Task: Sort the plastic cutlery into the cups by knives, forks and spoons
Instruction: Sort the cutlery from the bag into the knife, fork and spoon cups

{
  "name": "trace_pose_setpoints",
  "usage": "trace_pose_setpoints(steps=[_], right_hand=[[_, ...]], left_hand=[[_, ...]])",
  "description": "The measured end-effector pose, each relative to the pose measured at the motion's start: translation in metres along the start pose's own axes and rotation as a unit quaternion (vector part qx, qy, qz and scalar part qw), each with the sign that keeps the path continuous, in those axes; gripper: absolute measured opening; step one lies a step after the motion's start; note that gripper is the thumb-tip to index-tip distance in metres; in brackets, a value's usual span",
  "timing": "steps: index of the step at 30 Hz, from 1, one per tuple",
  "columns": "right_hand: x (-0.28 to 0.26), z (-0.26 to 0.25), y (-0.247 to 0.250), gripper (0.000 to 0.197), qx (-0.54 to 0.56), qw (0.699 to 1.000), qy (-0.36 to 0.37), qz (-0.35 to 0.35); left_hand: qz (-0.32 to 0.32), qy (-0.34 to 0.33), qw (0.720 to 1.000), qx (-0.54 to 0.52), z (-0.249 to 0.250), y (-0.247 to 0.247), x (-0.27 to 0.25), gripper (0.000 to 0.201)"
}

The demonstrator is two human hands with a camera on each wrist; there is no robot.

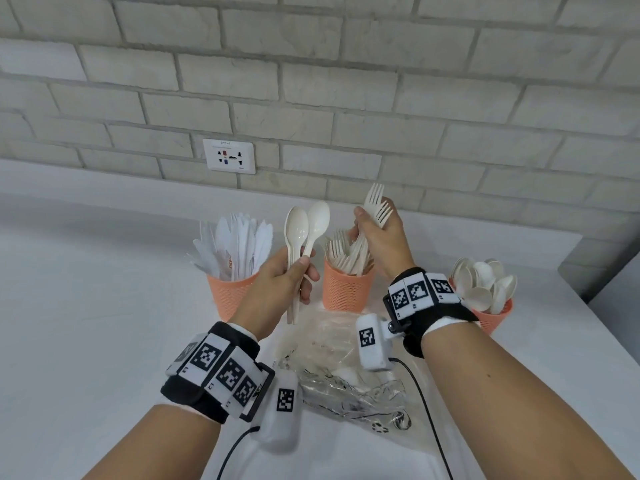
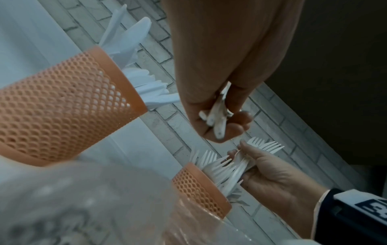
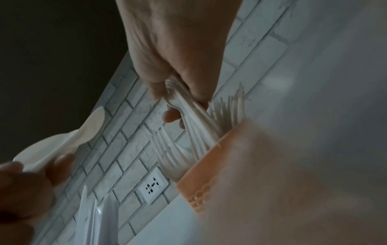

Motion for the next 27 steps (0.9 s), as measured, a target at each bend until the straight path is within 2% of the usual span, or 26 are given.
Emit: trace_pose_setpoints(steps=[5, 8, 10, 13, 16, 18, 20, 21, 23, 25, 27], right_hand=[[0.005, 0.009, -0.005, 0.004, -0.099, 0.994, -0.014, -0.035], [0.007, 0.006, -0.011, 0.017, -0.129, 0.988, -0.014, -0.08], [0.007, -0.003, -0.008, 0.032, -0.128, 0.99, 0.026, -0.059], [0.005, -0.012, -0.005, 0.013, -0.127, 0.989, 0.074, -0.015], [0.014, 0.011, -0.009, 0.037, -0.206, 0.978, 0.017, -0.022], [0.017, 0.025, -0.011, 0.053, -0.309, 0.948, -0.051, -0.054], [0.017, 0.033, -0.009, 0.06, -0.348, 0.928, -0.113, -0.072], [0.019, 0.033, -0.008, 0.062, -0.348, 0.927, -0.119, -0.073], [0.023, 0.022, -0.005, 0.063, -0.33, 0.939, -0.079, -0.059], [0.022, 0.007, -0.003, 0.054, -0.303, 0.953, -0.012, -0.019], [0.02, 0.007, -0.004, 0.047, -0.348, 0.937, 0.007, -0.022]], left_hand=[[-0.004, 0.008, 1.0, -0.005, -0.004, -0.003, 0.0, 0.016], [-0.002, 0.006, 1.0, -0.004, -0.003, -0.001, 0.0, 0.016], [0.001, 0.006, 1.0, -0.006, -0.002, 0.0, -0.001, 0.016], [0.002, 0.004, 1.0, -0.003, -0.002, 0.001, -0.004, 0.016], [-0.001, 0.003, 1.0, -0.001, 0.0, 0.0, -0.005, 0.015], [0.0, 0.003, 1.0, -0.001, 0.001, -0.001, -0.006, 0.016], [0.0, 0.002, 1.0, 0.0, 0.002, -0.001, -0.007, 0.018], [0.0, 0.002, 1.0, -0.001, 0.003, 0.0, -0.007, 0.018], [0.0, 0.0, 1.0, -0.004, 0.005, 0.0, -0.008, 0.019], [-0.001, -0.002, 1.0, -0.005, 0.006, 0.001, -0.008, 0.019], [-0.006, -0.006, 1.0, -0.007, 0.007, 0.0, -0.009, 0.018]])
Point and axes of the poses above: each hand's wrist, its own x-axis towards the middle knuckle, its own y-axis out of the back of the hand, z = x × y, the point moved 7 cm from there along x, towards the middle knuckle, and after that the axes turned 1 degree about -z, right-handed, at the moved point
